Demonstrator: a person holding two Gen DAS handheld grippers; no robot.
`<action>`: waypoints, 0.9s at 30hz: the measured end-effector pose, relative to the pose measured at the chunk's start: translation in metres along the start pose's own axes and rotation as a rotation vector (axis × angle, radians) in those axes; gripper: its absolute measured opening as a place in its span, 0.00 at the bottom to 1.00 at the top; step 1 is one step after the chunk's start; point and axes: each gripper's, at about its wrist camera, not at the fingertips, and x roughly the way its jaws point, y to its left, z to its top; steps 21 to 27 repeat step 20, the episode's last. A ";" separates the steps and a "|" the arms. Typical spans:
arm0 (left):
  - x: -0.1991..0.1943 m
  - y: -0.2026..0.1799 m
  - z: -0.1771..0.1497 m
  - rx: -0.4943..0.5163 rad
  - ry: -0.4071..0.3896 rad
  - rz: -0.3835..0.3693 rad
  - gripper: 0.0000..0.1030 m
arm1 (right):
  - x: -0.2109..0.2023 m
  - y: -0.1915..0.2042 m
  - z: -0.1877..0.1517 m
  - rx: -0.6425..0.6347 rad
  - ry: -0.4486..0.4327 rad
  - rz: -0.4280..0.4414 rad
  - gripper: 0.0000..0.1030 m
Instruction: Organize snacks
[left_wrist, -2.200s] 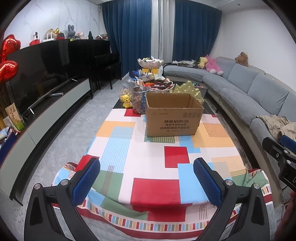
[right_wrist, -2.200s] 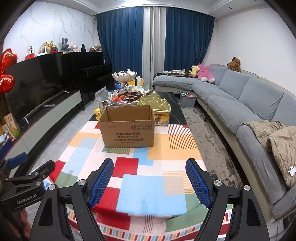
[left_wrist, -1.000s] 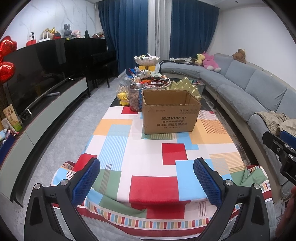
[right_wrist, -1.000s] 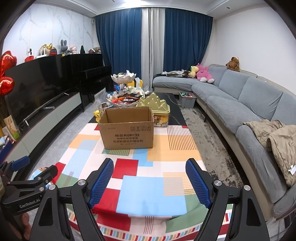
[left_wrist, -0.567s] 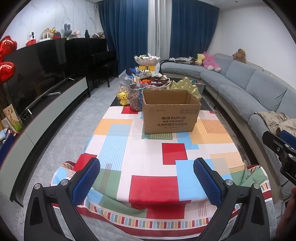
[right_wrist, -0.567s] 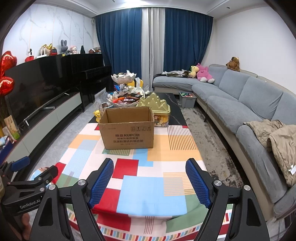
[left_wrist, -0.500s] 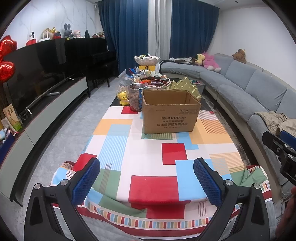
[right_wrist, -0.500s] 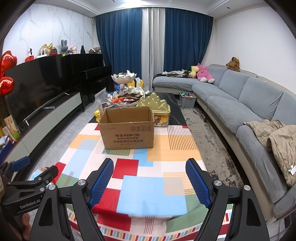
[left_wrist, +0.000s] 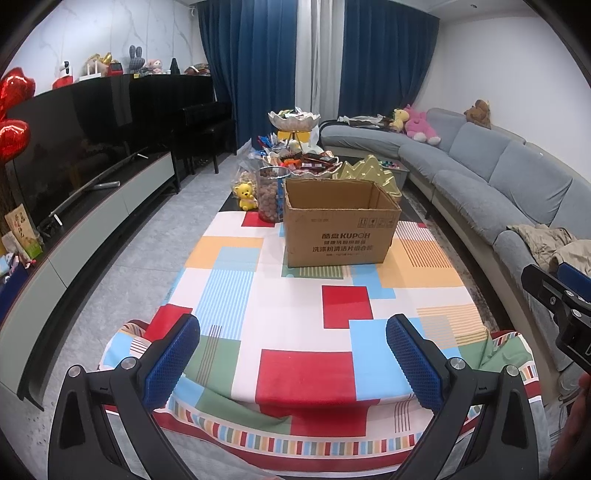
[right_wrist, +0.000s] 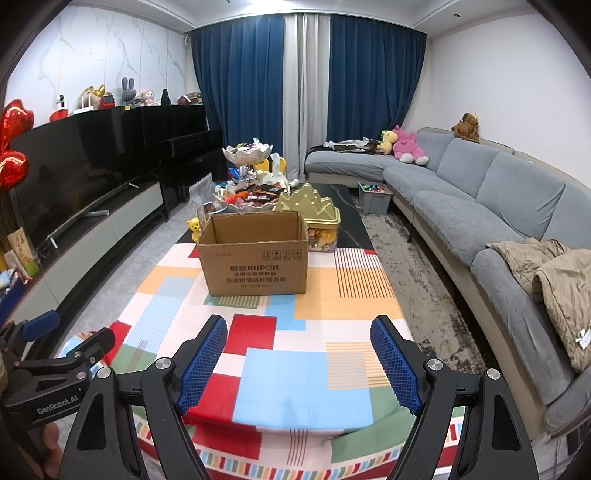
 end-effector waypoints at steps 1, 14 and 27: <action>0.000 0.000 0.000 0.000 0.001 0.000 1.00 | 0.000 0.000 0.000 0.000 0.000 0.000 0.79; 0.000 0.001 0.001 0.000 -0.003 -0.002 1.00 | 0.000 0.000 0.000 0.001 0.001 0.001 0.79; -0.002 -0.003 0.002 0.001 -0.008 -0.002 1.00 | 0.001 0.000 -0.002 0.002 0.002 0.001 0.79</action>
